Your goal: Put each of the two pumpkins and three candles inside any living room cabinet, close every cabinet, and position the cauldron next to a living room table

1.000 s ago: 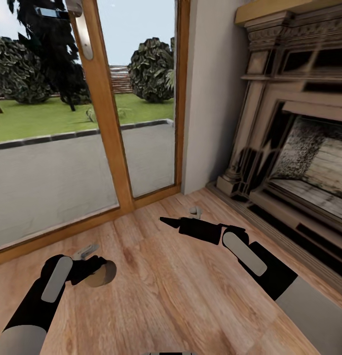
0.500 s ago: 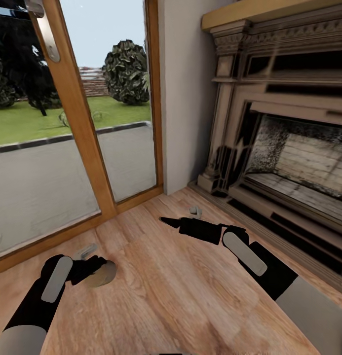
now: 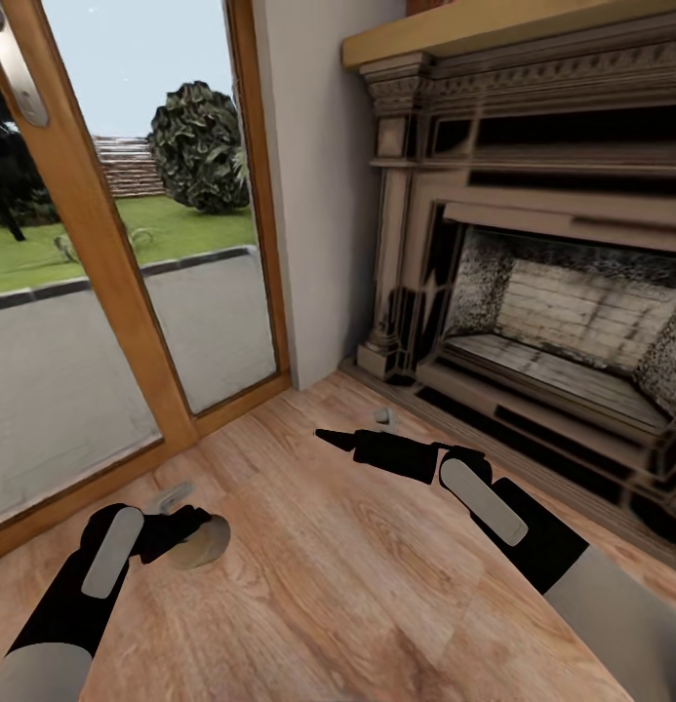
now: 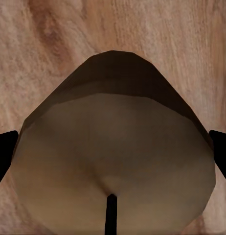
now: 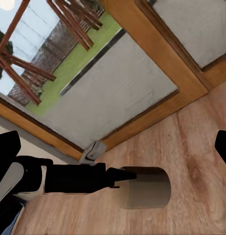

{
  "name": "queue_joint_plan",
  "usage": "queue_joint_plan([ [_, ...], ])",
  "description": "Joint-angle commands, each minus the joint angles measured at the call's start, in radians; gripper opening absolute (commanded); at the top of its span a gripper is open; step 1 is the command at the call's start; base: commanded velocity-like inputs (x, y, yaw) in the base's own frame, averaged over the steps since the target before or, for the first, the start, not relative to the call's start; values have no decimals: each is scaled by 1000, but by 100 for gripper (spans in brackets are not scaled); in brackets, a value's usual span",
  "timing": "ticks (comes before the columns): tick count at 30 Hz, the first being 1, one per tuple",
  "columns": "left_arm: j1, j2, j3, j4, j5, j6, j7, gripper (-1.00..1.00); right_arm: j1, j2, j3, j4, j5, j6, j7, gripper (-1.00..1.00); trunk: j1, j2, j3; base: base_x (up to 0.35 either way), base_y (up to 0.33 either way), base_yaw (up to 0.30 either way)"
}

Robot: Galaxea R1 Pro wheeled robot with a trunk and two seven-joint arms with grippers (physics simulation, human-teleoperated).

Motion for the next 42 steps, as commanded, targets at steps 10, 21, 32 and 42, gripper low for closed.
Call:
queue_joint_plan([
  [10, 0, 0, 0, -1, 12, 2, 10, -100, -1, -1, 2, 0, -6, 2, 0, 100, 0, 0, 6, 0, 35, -274],
  [21, 0, 0, -2, 0, 13, 2, 10, -100, -1, -2, 2, 1, -6, 2, 0, 100, 0, 0, 14, 0, 19, -274],
  [32, 0, 0, -2, 2, 13, 2, 10, -100, -1, -1, 2, 2, -6, 2, 3, 100, 0, 0, 22, 0, 0, -274],
  [42, 0, 0, 1, 6, 13, 2, 11, -100, -1, 0, 2, 2, -6, 2, 0, 100, 0, 0, 29, 0, 0, -274],
])
